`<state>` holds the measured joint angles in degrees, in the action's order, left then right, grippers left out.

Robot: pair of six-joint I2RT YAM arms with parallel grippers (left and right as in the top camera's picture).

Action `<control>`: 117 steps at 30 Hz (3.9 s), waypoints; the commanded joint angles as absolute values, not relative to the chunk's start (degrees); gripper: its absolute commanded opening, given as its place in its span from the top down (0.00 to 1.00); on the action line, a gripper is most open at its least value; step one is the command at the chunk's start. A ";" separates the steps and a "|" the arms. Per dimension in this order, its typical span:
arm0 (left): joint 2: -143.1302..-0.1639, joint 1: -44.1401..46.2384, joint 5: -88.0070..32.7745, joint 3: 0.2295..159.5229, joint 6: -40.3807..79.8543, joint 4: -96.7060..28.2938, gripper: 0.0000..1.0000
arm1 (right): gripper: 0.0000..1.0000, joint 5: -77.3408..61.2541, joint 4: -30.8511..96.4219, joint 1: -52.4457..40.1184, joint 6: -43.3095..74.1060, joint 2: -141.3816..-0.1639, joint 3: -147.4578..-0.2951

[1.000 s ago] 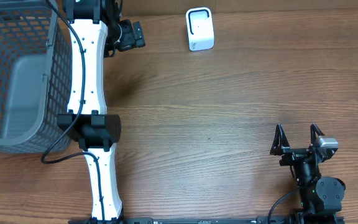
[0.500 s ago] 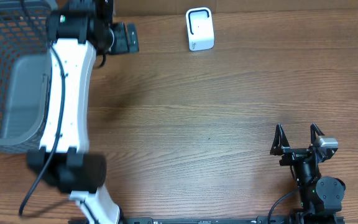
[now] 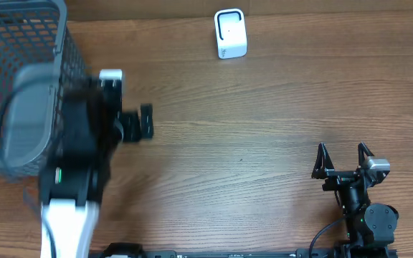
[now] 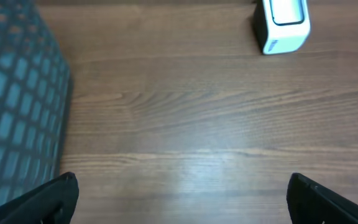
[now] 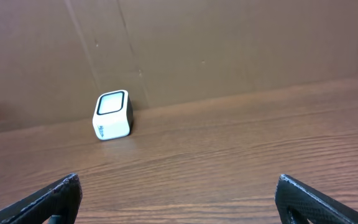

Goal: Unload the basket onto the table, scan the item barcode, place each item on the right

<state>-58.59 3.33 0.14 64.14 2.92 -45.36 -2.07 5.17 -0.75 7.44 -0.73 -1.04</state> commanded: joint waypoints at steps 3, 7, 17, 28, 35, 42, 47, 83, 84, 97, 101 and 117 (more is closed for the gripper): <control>-39.66 3.01 3.49 54.70 1.23 -45.23 0.00 | 0.00 -1.34 4.82 -0.62 7.25 -0.16 -0.47; -30.30 3.01 5.15 51.83 1.23 -46.00 0.00 | 0.00 -1.34 4.84 -0.62 7.25 -0.16 -0.47; -15.84 -1.48 7.86 33.39 1.34 -35.55 0.00 | 0.00 -1.34 4.82 -0.62 7.22 -0.16 -0.47; -3.77 -4.64 3.66 15.20 1.91 -15.25 0.00 | 0.00 -1.34 4.82 -0.62 7.22 -0.16 -0.47; -0.16 -4.64 2.92 7.01 6.39 -4.32 0.00 | 0.00 -1.34 4.84 -0.62 7.22 -0.16 -0.47; -0.16 -4.64 2.87 1.32 11.49 3.14 0.00 | 0.00 -1.34 4.84 -0.62 7.22 -0.16 -0.47; -0.16 -4.58 2.76 0.25 11.25 4.54 0.00 | 0.00 -1.34 4.82 -0.62 7.22 -0.16 -0.47; -0.16 -0.60 1.85 0.25 -1.06 -4.47 0.00 | 0.00 -1.34 4.82 -0.62 7.22 -0.16 -0.47; -0.16 -0.84 1.85 0.25 -0.64 -4.49 0.00 | 0.00 -1.32 4.82 -0.62 7.22 -0.16 -0.47; -0.16 -2.57 3.75 0.21 3.33 -4.32 0.00 | 0.00 -1.34 4.82 -0.62 7.22 -0.16 -0.47; -0.16 -2.57 2.96 0.23 2.07 -4.45 0.00 | 0.00 -1.34 4.84 -0.62 7.22 -0.16 -0.47; -0.16 -2.61 2.17 0.25 0.16 -4.45 0.00 | 0.00 -1.34 4.82 -0.62 7.22 -0.16 -0.47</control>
